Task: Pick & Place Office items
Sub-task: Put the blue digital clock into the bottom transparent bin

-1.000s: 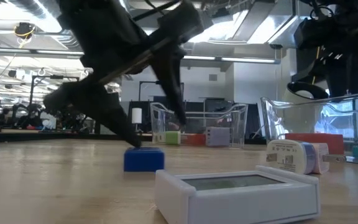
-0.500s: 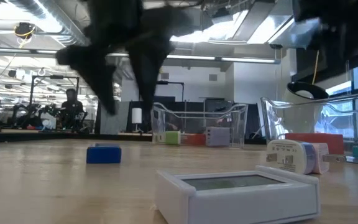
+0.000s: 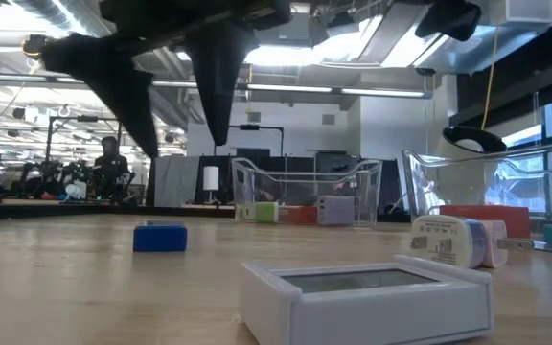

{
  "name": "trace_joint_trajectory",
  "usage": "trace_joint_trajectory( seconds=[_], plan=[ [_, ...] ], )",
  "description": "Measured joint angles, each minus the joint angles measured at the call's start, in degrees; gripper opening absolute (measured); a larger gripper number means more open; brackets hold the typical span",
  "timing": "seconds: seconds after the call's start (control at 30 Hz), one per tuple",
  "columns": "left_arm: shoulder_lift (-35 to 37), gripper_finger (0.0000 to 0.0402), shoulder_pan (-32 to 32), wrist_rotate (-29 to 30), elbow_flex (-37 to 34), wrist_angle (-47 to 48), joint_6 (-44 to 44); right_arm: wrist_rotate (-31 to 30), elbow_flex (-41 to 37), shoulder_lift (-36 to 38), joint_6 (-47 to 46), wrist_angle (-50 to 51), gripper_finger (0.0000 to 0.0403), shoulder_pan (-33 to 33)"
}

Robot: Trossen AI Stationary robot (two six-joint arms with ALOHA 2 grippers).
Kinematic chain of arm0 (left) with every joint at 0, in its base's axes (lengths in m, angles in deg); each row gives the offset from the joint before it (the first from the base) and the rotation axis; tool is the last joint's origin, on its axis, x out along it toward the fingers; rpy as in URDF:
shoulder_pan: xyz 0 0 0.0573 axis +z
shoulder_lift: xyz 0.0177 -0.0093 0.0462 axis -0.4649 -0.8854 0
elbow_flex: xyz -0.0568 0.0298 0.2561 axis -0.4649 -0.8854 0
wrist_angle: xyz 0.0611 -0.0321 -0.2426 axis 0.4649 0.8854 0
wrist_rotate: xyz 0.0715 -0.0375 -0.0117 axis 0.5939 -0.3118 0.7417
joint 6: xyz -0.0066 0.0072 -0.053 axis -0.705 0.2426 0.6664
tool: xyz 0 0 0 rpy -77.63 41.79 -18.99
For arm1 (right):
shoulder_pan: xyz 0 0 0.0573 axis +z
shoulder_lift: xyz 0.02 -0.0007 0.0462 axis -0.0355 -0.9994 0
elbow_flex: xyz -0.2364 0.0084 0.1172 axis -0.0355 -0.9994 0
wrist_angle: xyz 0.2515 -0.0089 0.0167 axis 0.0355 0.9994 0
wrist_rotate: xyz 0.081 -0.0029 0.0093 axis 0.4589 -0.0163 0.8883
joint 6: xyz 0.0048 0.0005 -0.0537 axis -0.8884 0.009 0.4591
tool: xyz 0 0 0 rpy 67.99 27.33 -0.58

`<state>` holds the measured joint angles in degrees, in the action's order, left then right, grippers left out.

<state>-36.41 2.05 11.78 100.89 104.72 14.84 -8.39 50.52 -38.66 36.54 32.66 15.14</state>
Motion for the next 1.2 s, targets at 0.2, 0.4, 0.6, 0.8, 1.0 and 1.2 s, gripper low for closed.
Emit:
trace_joint_trajectory(
  seconds=[0.2,0.4,0.6,0.8,1.0,1.2],
  plan=[
    [-0.6,0.0281,-1.6,-1.4,0.0,1.2,19.2,0.1,0.0,-0.2,0.7,0.1,0.0229,0.0],
    [-3.8,0.0281,-1.8,-5.0,0.0,0.4,26.5,0.6,0.0,0.2,2.3,0.5,0.0229,0.0],
    [-6.3,0.0281,-1.3,-6.6,0.0,-0.4,26.5,0.7,0.0,0.2,3.8,1.0,0.0229,0.0],
    [-8.0,0.0281,0.3,-6.1,0.0,-0.7,26.5,2.0,0.0,0.2,4.5,1.0,0.0229,0.0],
    [-8.8,0.0281,2.0,-5.8,0.0,0.6,24.7,2.2,0.0,0.2,4.5,1.0,0.0229,0.0],
    [-10.4,0.0279,3.3,-5.5,0.0,1.3,19.2,2.2,0.0,0.2,4.5,1.0,0.0229,0.0]
  ],
)
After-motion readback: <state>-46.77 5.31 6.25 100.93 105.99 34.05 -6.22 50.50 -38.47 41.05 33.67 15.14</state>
